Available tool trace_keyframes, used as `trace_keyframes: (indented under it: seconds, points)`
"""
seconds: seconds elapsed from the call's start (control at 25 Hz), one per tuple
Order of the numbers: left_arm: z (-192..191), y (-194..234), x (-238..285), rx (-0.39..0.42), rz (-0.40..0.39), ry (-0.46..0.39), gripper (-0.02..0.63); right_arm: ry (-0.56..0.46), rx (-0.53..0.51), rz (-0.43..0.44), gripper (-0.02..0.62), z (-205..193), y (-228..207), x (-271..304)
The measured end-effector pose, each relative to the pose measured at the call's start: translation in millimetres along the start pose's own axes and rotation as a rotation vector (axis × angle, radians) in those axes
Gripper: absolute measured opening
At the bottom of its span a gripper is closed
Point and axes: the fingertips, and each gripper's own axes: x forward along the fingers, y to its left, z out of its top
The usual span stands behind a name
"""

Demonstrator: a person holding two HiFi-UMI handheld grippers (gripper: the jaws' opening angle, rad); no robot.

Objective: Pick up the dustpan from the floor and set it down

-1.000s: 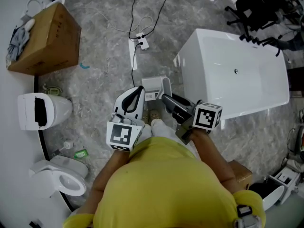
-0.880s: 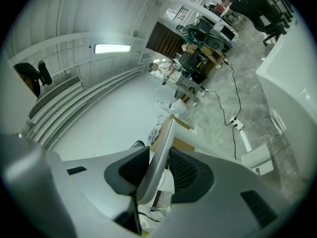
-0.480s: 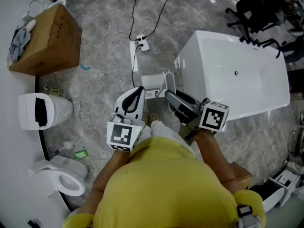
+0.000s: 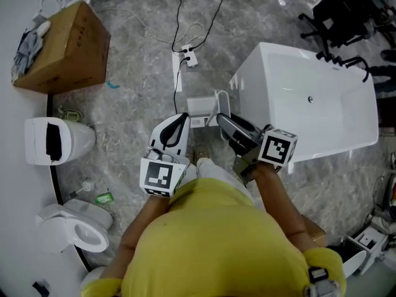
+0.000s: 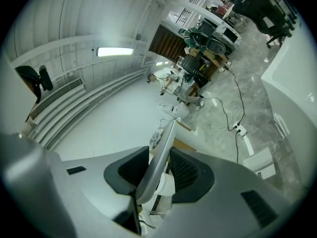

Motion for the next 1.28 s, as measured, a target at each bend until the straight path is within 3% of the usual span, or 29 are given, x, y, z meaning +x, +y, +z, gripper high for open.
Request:
trace_keyframes:
  seconds: [1.28]
  points:
    - [-14, 33, 3, -0.030, 0.060, 0.050, -0.002, 0.062, -0.036, -0.146, 0.135, -15, -146, 85]
